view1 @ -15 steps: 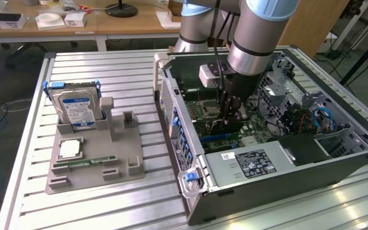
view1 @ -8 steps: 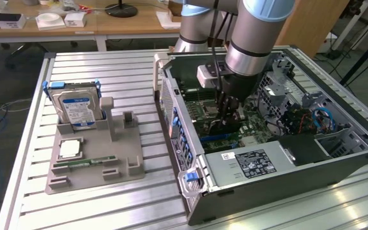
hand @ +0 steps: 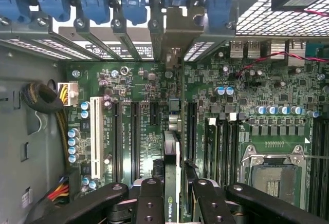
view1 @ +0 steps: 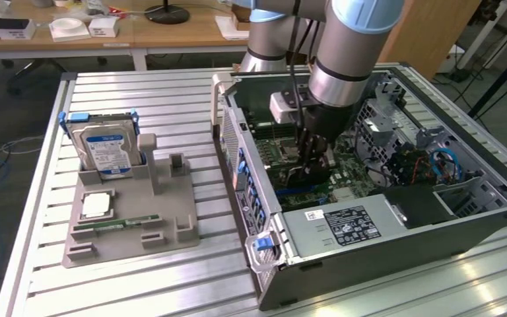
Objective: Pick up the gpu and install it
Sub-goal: 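Insert the gpu into the slot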
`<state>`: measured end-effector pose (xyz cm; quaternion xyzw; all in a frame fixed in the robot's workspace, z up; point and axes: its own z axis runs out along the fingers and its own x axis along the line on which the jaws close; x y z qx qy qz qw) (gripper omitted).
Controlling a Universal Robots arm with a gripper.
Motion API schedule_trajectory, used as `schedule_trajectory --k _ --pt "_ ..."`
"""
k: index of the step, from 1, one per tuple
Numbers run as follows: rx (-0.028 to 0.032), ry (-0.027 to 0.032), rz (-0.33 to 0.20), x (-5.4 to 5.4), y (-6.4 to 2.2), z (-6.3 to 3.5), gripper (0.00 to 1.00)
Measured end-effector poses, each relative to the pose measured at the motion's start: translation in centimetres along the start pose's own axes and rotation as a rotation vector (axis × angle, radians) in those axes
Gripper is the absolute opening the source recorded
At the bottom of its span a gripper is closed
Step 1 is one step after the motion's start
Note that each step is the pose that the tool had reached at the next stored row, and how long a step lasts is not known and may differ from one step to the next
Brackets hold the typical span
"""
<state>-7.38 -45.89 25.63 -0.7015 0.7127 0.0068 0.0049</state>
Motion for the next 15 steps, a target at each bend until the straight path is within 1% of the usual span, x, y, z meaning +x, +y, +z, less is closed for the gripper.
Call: schedule_trajectory --k 9,12,15 --pt "0.0002 -0.0003 0.0 0.0 0.01 0.07 0.26" --pt "0.0008 -0.0014 0.0 -0.02 0.01 -0.12 0.26" --pt "0.0004 -0.0002 0.0 -0.01 0.01 -0.25 0.26"
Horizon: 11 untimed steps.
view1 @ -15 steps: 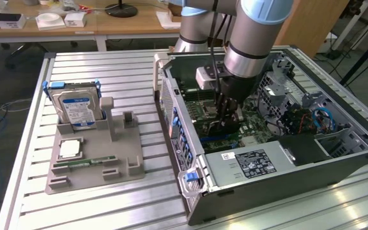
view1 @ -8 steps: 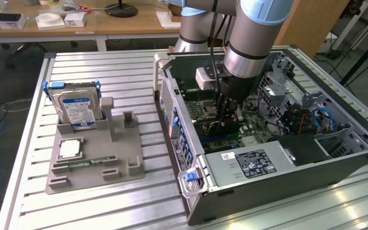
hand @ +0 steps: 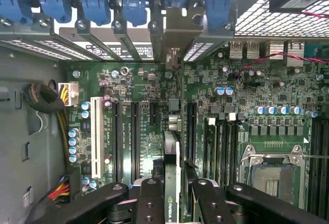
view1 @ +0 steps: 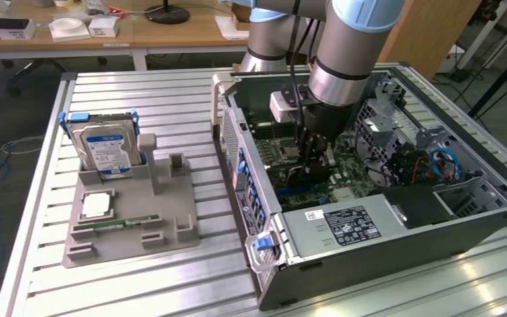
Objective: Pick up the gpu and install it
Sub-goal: 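Insert the gpu into the slot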
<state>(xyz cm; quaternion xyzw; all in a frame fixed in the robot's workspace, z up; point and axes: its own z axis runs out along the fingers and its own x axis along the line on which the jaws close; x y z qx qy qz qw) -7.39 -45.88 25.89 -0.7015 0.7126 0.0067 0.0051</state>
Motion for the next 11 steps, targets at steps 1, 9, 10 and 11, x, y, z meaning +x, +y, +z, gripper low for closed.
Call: schedule_trajectory --k 1,9,10,11 --pt "0.0 0.0006 0.001 0.0 0.01 0.0 0.26" --pt "0.0006 0.0045 0.028 0.0 0.03 0.06 0.26" --pt "0.0008 0.0044 0.028 0.0 0.04 0.12 0.26" --pt "0.0009 0.0045 0.028 0.01 0.05 0.17 0.26"
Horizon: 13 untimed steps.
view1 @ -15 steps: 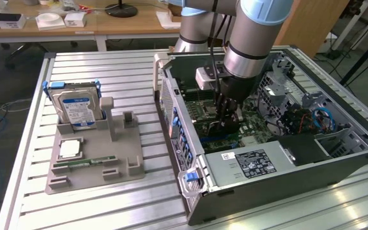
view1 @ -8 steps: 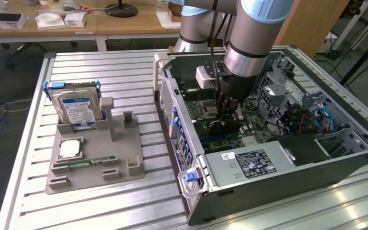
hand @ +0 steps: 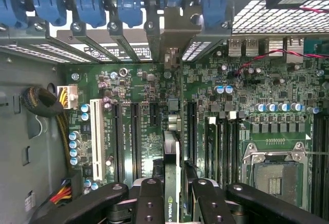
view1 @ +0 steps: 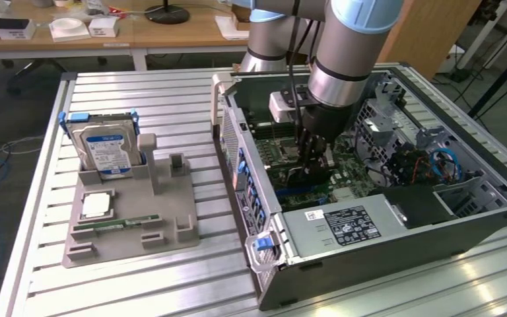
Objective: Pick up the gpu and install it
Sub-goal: 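Insert the gpu into the slot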
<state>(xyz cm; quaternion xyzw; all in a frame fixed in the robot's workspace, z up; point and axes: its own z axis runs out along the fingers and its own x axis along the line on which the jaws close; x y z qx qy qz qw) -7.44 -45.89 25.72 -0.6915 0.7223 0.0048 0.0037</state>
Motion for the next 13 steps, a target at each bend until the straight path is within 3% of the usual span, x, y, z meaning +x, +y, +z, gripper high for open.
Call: schedule_trajectory --k 13 --pt "0.0003 0.0001 0.0 0.01 0.13 0.32 0.26"
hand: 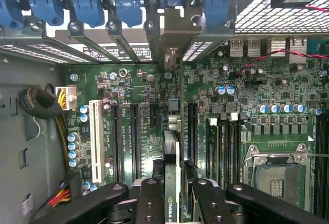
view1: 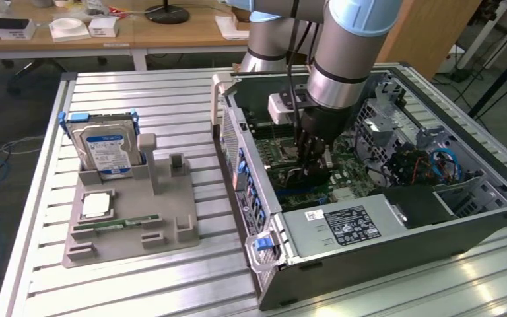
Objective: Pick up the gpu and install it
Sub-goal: 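Insert the gpu into the slot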
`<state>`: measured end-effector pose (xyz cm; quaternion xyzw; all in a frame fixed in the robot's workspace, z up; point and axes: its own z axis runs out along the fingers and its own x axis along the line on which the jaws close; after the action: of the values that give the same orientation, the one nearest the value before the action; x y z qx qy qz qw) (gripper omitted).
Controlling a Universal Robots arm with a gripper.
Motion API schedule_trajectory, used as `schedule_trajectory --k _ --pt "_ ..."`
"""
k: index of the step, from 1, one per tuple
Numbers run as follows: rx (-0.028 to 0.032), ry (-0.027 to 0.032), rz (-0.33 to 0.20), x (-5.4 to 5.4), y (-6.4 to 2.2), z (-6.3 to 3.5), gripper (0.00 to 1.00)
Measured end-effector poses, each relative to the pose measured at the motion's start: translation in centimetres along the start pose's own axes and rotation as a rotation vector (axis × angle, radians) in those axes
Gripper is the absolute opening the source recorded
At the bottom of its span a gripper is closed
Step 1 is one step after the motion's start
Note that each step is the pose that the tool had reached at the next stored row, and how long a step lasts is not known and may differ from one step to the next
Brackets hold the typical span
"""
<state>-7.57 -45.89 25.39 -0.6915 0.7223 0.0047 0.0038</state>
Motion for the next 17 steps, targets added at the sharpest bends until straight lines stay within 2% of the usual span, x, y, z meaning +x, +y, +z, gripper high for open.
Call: schedule_trajectory --k 17 --pt "0.0005 0.0004 0.0 0.0 0.0 0.28 0.26"
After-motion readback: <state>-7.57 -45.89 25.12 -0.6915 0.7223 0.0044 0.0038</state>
